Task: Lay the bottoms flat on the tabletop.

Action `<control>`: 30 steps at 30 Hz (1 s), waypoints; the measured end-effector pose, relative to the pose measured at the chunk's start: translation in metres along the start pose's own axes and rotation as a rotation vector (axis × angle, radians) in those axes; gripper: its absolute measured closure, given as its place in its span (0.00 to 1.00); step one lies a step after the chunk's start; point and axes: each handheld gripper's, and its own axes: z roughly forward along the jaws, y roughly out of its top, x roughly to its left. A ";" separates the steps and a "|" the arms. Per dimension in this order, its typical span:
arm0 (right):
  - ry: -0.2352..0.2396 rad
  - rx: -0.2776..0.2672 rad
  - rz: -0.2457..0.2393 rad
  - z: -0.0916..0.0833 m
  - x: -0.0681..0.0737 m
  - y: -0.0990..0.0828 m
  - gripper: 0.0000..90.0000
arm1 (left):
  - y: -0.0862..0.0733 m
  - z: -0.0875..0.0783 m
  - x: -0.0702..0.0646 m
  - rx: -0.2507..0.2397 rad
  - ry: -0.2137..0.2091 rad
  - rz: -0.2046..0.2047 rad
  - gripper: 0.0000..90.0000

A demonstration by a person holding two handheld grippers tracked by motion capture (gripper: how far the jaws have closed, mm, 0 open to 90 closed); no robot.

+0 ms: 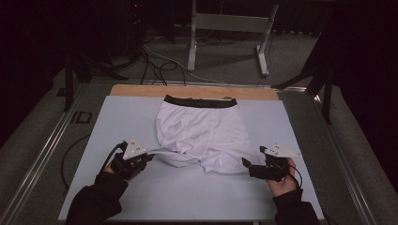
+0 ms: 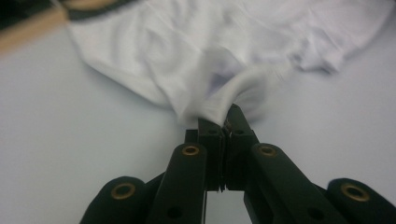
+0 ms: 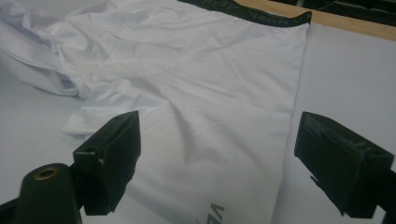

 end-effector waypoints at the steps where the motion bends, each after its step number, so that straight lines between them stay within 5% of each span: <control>1: 0.000 0.000 0.000 0.000 0.000 0.000 0.17 | 0.000 0.000 0.000 0.000 0.000 0.000 0.98; 3: -0.003 -0.001 0.004 0.000 -0.001 0.000 0.17 | 0.010 -0.002 0.004 -0.022 0.022 0.007 0.98; 7: 0.000 0.002 0.005 0.000 -0.001 0.000 0.17 | 0.031 0.004 0.002 -0.097 -0.009 0.023 0.98; 9: -0.002 0.000 0.003 0.000 -0.001 0.000 0.17 | 0.042 0.011 -0.008 -0.115 -0.049 0.049 0.98; 10: 0.000 -0.002 0.004 0.000 -0.001 0.000 0.17 | 0.052 0.020 -0.022 -0.130 -0.113 0.077 0.98; 11: 0.000 -0.002 0.004 0.000 -0.001 0.000 0.17 | 0.052 0.020 -0.022 -0.130 -0.113 0.077 0.98; 12: 0.003 -0.001 0.005 0.000 -0.002 0.000 0.17 | 0.059 0.032 -0.038 -0.123 -0.186 0.115 0.98; 13: 0.003 -0.001 0.005 0.000 -0.002 0.000 0.17 | 0.059 0.032 -0.038 -0.123 -0.186 0.115 0.98; 14: 0.003 -0.002 0.003 0.000 -0.002 -0.001 0.17 | 0.061 0.043 -0.055 -0.116 -0.254 0.156 0.97; 15: 0.003 -0.002 0.003 0.000 -0.002 -0.001 0.17 | 0.061 0.043 -0.055 -0.116 -0.254 0.156 0.97; 16: 0.002 -0.002 0.007 0.000 -0.003 -0.001 0.17 | 0.061 0.054 -0.069 -0.098 -0.298 0.189 0.96; 19: 0.003 -0.004 0.008 -0.001 -0.004 -0.001 0.17 | 0.058 0.064 -0.078 -0.074 -0.345 0.206 0.87; 20: 0.003 -0.004 0.007 -0.001 -0.004 -0.001 0.17 | 0.053 0.069 -0.084 -0.060 -0.394 0.218 0.79; 24: 0.001 -0.011 0.008 -0.002 -0.004 -0.001 0.17 | 0.035 0.064 -0.081 -0.045 -0.376 0.207 0.53; 30: -0.006 -0.007 0.011 -0.002 -0.005 -0.001 0.17 | -0.003 0.060 -0.071 0.028 -0.403 0.177 0.49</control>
